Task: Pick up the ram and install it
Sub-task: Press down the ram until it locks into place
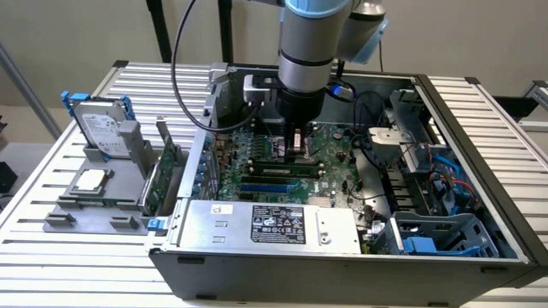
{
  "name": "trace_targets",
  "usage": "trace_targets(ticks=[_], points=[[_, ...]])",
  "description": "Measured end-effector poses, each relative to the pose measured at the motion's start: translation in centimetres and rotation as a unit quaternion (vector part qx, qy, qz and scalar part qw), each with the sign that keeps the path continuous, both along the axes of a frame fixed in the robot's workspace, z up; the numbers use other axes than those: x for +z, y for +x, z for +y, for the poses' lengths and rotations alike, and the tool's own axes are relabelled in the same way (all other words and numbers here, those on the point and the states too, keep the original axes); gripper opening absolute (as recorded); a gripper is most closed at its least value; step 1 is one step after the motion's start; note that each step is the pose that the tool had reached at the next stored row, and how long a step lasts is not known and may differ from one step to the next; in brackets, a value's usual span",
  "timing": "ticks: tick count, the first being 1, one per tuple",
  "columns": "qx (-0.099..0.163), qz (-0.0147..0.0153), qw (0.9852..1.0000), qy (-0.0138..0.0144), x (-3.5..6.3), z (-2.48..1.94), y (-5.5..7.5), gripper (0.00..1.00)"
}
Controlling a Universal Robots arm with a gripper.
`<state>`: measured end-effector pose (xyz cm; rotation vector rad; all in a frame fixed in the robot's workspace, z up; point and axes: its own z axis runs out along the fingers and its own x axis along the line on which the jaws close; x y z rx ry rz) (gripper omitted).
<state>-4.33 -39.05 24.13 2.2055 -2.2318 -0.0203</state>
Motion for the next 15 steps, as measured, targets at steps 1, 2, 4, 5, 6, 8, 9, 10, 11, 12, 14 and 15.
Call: trace_targets(ticks=[1,2,4,5,6,8,9,10,11,12,14,15], points=[[0.000,0.0000,1.0000,0.0001,0.26,0.00,0.00,0.00],[0.000,0.0000,1.0000,0.0000,0.50,0.00,0.00,0.00],[0.000,0.0000,1.0000,-0.0001,0.83,0.00,0.00,0.00],[0.000,0.0000,1.0000,0.0000,0.91,0.00,0.00,0.00],[0.000,0.0000,1.0000,0.0001,0.94,0.00,0.00,0.00],[0.000,-0.0001,1.0000,0.0001,0.94,0.00,0.00,0.00],[0.000,0.0000,1.0000,0.0001,0.94,0.00,0.00,0.00],[0.000,0.0000,1.0000,0.0000,0.95,0.00,0.00,0.00],[0.000,0.0000,1.0000,0.0000,0.95,0.00,0.00,0.00],[0.000,0.0000,1.0000,0.0000,0.95,0.00,0.00,0.00],[0.000,0.0000,1.0000,0.0000,0.95,0.00,0.00,0.00],[0.000,0.0000,1.0000,0.0000,0.95,0.00,0.00,0.00]])
